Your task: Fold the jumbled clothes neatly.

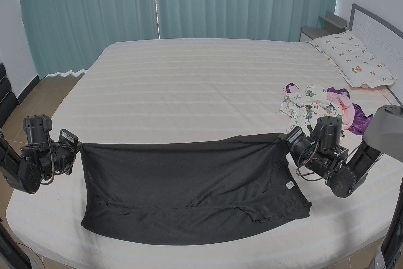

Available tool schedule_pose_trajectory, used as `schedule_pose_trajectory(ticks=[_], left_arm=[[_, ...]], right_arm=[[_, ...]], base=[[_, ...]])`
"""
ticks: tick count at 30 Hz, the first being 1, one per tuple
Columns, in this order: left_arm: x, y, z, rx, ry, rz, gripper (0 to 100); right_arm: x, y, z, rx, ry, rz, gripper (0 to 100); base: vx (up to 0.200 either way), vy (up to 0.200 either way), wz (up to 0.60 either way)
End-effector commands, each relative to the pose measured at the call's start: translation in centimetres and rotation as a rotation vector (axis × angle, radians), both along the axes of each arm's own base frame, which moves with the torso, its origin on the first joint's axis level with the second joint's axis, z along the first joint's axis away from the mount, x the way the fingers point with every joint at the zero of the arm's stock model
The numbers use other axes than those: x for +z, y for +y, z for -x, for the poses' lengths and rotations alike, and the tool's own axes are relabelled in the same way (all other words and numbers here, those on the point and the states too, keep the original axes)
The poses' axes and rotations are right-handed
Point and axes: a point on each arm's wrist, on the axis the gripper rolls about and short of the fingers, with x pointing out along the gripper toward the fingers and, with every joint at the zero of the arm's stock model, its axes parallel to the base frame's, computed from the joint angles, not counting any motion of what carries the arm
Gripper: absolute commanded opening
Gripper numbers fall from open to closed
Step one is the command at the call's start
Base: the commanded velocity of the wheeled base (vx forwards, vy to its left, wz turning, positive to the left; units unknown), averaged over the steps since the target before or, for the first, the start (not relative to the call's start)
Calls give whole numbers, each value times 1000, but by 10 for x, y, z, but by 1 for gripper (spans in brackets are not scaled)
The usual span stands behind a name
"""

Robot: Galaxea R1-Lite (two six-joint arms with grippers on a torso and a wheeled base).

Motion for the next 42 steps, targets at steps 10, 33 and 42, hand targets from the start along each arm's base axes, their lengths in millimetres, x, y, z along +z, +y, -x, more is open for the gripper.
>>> schedule_pose_trajectory(ticks=[10,33,42], left_arm=[[-89,-2,33,-77,213,-82,0],[-105,-6,65,-151,351,-143,0],[-105,-8,72,-162,367,-145,100]], right_arm=[[-64,-11,35,46,200,172,0],[-77,-14,40,54,254,213,0],[-80,-16,41,51,260,215,100]], base=[[0,0,0],[0,0,0],[0,0,0]])
